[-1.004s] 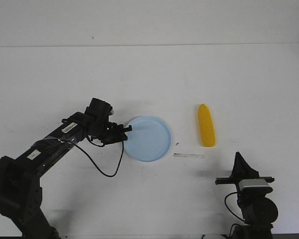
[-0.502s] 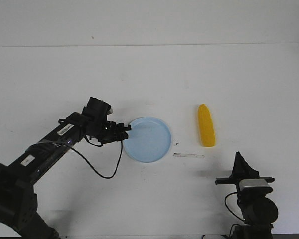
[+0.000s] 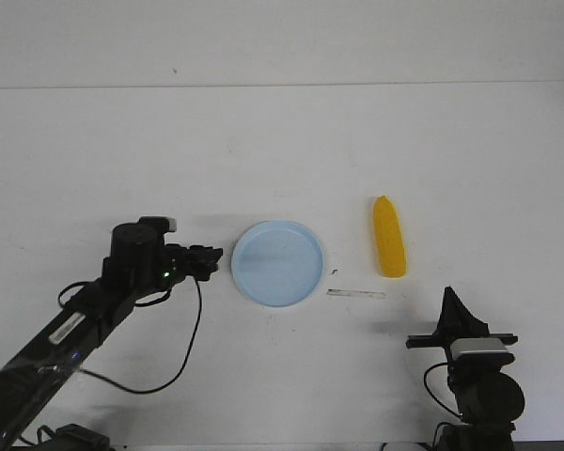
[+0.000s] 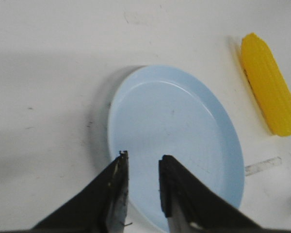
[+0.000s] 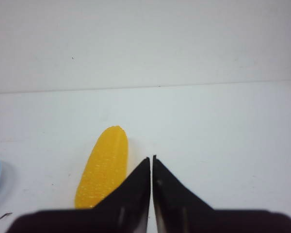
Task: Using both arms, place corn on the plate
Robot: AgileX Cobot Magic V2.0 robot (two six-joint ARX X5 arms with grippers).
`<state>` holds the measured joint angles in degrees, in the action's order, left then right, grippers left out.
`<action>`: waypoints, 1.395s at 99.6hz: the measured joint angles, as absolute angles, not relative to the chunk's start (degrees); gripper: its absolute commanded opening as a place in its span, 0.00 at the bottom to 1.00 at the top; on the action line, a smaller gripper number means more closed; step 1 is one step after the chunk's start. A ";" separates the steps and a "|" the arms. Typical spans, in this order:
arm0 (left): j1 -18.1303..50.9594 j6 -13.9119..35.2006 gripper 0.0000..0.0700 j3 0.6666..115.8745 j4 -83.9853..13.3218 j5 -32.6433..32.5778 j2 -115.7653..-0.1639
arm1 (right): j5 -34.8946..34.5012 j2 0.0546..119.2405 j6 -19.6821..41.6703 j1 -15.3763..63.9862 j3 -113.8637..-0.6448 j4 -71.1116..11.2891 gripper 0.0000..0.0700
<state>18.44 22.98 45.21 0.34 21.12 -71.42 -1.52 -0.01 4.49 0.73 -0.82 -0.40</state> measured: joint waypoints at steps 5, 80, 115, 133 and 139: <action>17.17 22.92 0.04 41.93 1.26 19.25 -67.35 | -1.52 -0.01 4.49 0.73 -0.82 -0.38 0.01; 1.06 1.41 0.05 21.56 -1.76 0.32 -10.09 | -1.52 -0.01 4.49 0.73 -0.82 -0.40 0.01; 0.99 0.99 0.04 19.70 -4.01 0.32 -6.70 | -1.50 -0.01 4.49 0.73 -0.82 -0.40 0.01; 0.99 0.99 0.00 19.70 -3.42 0.32 -6.70 | -1.52 -0.01 4.49 0.73 -0.82 -0.40 0.01; 0.99 0.97 0.00 19.70 -3.40 0.32 -6.70 | -1.50 -0.01 4.49 0.73 -0.82 -0.38 0.01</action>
